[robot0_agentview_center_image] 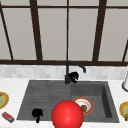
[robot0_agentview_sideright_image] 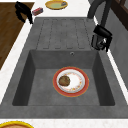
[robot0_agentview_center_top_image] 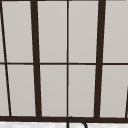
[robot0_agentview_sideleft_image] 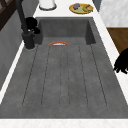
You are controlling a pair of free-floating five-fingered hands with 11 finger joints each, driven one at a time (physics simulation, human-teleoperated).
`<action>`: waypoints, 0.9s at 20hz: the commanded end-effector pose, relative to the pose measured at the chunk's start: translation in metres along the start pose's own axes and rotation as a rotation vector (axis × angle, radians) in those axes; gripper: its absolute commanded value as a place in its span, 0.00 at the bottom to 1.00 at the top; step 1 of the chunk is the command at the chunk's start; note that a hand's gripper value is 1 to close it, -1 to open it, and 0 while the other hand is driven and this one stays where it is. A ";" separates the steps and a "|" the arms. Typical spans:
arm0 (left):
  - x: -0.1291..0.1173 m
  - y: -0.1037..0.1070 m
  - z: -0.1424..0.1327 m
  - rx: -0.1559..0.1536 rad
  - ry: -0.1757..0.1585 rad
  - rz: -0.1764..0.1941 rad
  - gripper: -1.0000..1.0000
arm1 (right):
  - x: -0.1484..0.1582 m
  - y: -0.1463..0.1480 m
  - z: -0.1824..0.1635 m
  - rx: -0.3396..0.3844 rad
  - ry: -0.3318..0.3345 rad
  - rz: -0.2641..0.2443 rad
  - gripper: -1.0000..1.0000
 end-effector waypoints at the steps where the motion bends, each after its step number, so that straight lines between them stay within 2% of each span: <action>1: 0.000 0.000 0.000 0.000 0.000 0.000 0.50 | 0.032 -0.010 0.000 0.001 -0.001 -0.002 1.00; 18: 0.000 0.000 0.000 0.000 0.000 0.000 0.50 | 0.036 -0.008 0.001 -0.010 0.019 0.043 1.00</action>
